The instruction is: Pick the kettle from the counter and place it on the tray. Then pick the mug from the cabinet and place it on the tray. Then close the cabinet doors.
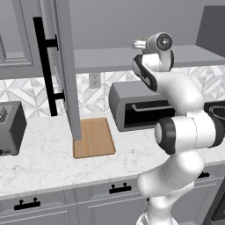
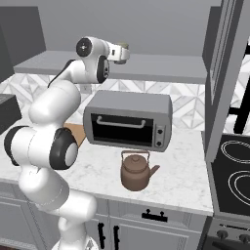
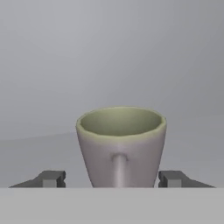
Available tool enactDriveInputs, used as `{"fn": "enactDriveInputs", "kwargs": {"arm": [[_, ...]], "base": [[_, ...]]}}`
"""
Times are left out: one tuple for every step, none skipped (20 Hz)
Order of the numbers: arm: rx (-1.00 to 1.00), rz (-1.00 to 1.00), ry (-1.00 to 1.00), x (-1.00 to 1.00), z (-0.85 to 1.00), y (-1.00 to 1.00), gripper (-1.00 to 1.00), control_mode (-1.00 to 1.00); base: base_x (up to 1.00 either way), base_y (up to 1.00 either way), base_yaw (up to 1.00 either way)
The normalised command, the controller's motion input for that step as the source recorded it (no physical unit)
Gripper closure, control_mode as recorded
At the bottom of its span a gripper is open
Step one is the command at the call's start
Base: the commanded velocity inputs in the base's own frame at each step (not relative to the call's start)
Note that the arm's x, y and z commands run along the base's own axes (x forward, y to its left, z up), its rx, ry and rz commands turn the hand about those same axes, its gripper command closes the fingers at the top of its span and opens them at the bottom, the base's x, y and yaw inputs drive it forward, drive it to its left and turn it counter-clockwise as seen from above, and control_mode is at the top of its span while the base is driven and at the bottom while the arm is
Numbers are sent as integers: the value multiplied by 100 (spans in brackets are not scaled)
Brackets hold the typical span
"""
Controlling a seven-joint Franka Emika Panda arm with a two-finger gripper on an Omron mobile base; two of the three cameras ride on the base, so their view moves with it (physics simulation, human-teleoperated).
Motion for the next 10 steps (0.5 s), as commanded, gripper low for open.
{"fn": "enactDriveInputs", "kwargs": {"arm": [[0, 0, 0, 3, 0, -7, 100, -100], [2, 0, 0, 0, 0, -16, 100, -100], [3, 0, 0, 0, 0, -14, 100, -100], [1, 0, 0, 0, 0, -9, 100, -100], [0, 0, 0, 1, 0, 0, 100, -100], [0, 0, 0, 0, 0, 0, 100, -100], [0, 0, 0, 0, 0, 0, 100, -100], [0, 0, 0, 0, 0, 0, 100, -100], [0, 0, 0, 0, 0, 0, 100, -100], [0, 0, 0, 0, 0, 0, 100, -100]], "base": [[0, 0, 0], [0, 0, 0], [0, 0, 0], [0, 0, 0], [0, 0, 0], [0, 0, 0], [0, 0, 0], [0, 0, 0], [0, 0, 0], [0, 0, 0]]}}
